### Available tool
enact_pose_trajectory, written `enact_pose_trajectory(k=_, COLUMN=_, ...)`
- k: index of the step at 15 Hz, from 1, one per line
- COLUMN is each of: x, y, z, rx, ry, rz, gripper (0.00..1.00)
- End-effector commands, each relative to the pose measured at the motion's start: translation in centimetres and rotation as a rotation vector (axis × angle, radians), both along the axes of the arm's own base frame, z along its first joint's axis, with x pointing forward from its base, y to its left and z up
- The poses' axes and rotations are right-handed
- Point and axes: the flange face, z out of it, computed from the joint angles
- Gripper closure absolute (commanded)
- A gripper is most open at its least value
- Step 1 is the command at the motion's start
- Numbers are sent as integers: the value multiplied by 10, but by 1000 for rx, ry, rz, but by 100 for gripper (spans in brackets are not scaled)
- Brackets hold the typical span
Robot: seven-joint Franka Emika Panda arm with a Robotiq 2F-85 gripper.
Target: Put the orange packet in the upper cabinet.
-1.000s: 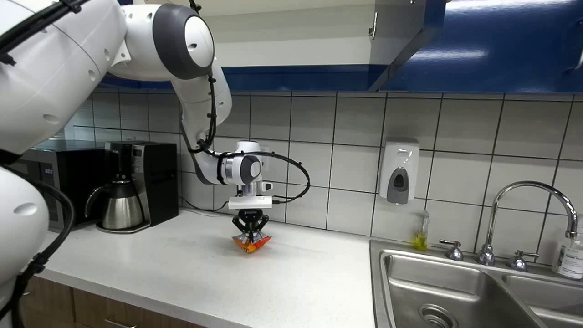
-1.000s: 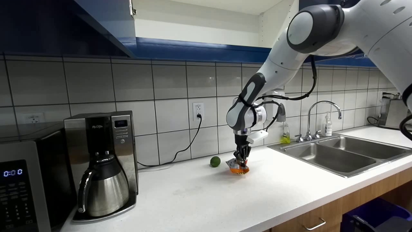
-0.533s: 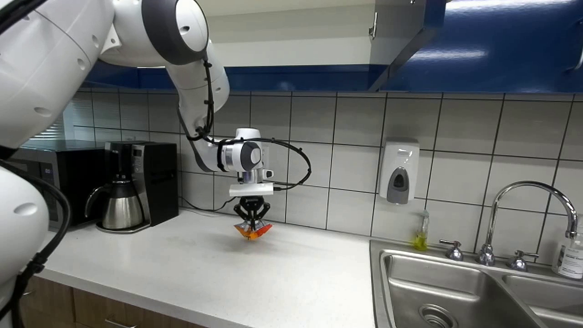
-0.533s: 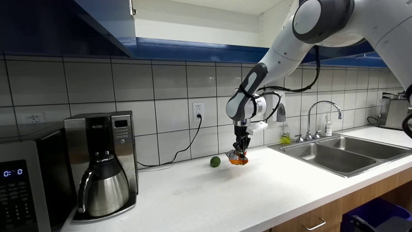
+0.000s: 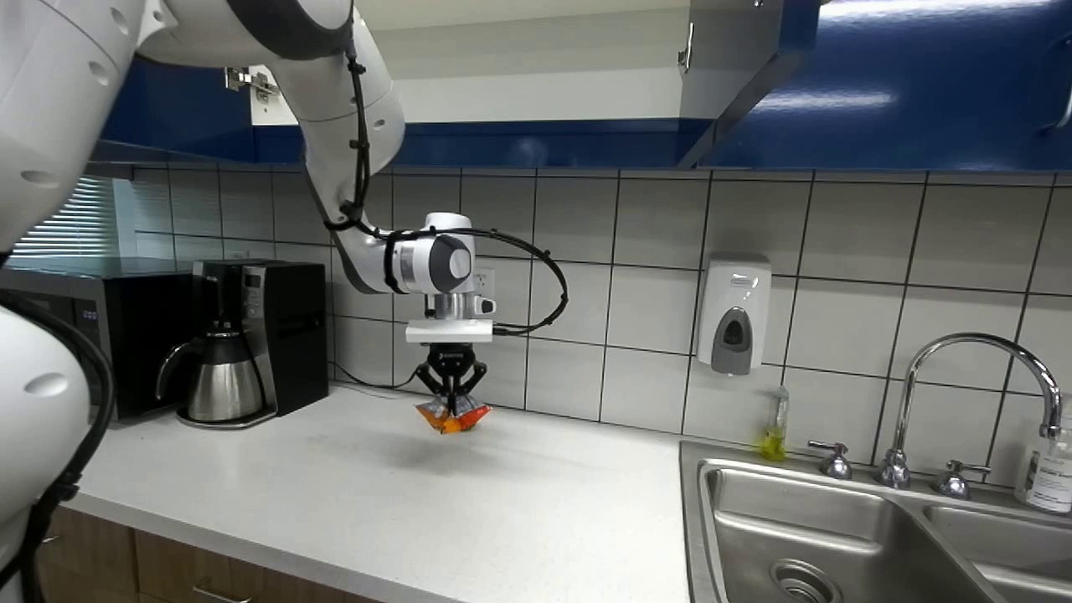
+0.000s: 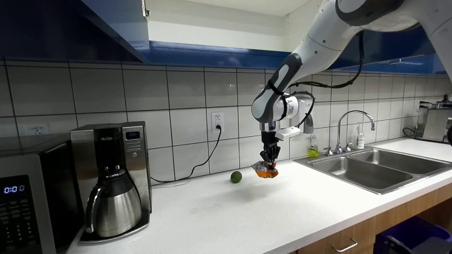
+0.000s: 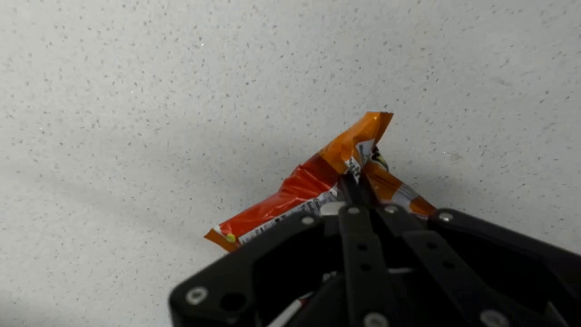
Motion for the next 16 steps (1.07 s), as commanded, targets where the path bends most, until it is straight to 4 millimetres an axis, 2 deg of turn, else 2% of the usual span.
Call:
enact_pose_trajectory(k=1, x=-42, y=1, z=33, rx=25, ry=37, rz=-21, gripper=100)
enact_pose_trajectory(k=11, x=-144, y=17, z=94, rx=65, ry=127, rz=-43, gripper=100)
enact_pose_trajectory(k=16, x=-180, y=23, z=125, rx=61, ry=141, rz=-35, gripper=100)
